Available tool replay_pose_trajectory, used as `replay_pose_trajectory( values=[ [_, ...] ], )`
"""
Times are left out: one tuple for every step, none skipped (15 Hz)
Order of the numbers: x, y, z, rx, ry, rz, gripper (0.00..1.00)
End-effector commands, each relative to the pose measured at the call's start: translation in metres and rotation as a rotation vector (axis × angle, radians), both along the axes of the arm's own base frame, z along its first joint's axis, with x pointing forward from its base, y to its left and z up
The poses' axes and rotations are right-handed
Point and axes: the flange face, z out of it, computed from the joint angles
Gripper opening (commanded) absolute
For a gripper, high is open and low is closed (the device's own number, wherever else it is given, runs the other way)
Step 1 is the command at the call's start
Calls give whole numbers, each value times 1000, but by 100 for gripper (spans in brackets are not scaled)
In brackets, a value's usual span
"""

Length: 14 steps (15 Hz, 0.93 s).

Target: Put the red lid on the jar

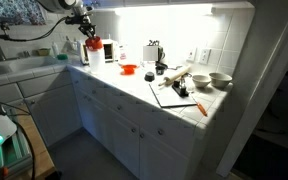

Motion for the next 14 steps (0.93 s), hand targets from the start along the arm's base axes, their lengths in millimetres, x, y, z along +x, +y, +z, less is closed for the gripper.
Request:
replay_pose_trajectory(
  values=[
    [5,6,11,-31,26,-17,8],
    [5,7,13,-41,38,-16,8],
    [6,8,14,-51,48,-14,8],
    [6,9,15,-59,54,-13,8],
    [7,11,16,-67,60,-11,8],
    [7,12,17,-76,66,-9,8],
    [9,14,17,-82,72,-8,8],
    [11,15,16,-88,77,-10,8],
    [13,17,15,-93,82,-12,8],
    [15,18,14,-97,86,-15,8],
    [18,19,12,-103,92,-19,8],
    [20,19,9,-108,97,-22,8],
    [23,20,6,-111,104,-28,8],
    [26,21,4,-111,112,-30,8]
  ],
)
